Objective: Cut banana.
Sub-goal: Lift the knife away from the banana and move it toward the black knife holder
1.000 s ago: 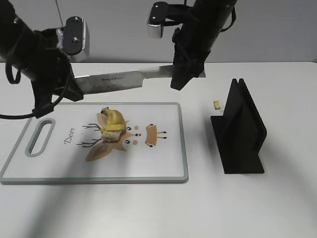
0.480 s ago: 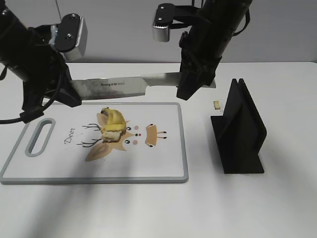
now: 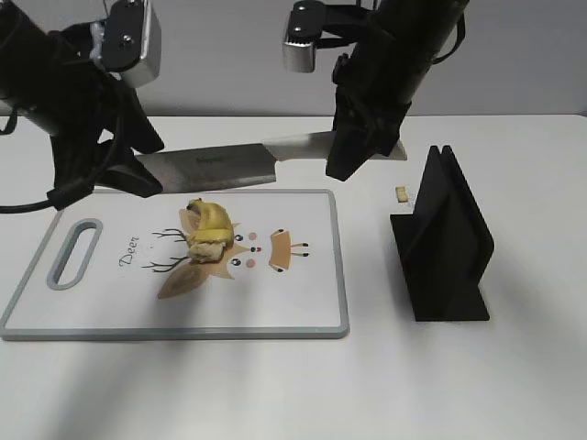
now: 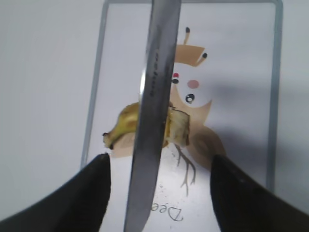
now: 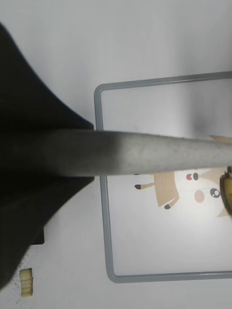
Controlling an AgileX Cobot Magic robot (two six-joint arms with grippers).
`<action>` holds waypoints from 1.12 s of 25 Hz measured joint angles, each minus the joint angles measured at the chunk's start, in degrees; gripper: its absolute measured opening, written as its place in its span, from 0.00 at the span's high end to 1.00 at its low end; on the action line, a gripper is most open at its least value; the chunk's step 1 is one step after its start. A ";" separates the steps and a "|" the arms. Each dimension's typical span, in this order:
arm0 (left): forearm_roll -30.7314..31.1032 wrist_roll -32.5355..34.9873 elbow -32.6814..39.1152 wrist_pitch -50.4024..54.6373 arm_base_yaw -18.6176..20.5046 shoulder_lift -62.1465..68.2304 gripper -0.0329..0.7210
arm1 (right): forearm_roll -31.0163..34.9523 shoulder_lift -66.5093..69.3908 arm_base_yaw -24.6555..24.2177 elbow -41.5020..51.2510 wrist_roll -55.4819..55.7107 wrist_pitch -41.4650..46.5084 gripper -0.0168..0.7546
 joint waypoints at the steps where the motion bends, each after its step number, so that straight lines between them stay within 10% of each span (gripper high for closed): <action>1: -0.16 0.00 0.00 -0.73 -0.10 -0.54 0.16 | -0.15 0.00 0.00 0.00 0.09 -0.08 0.76; 10: -0.28 -10.50 0.00 -9.46 2.48 -8.52 0.11 | -0.26 -3.38 -0.07 0.00 1.39 -0.22 0.76; 23: 30.10 -69.39 0.00 6.67 10.09 -20.78 0.17 | -0.21 -10.39 -0.07 0.00 24.08 -0.13 0.76; 28: 32.74 -77.59 0.02 18.96 13.78 -22.86 0.17 | -1.31 -13.05 -0.07 0.00 37.49 -0.06 0.76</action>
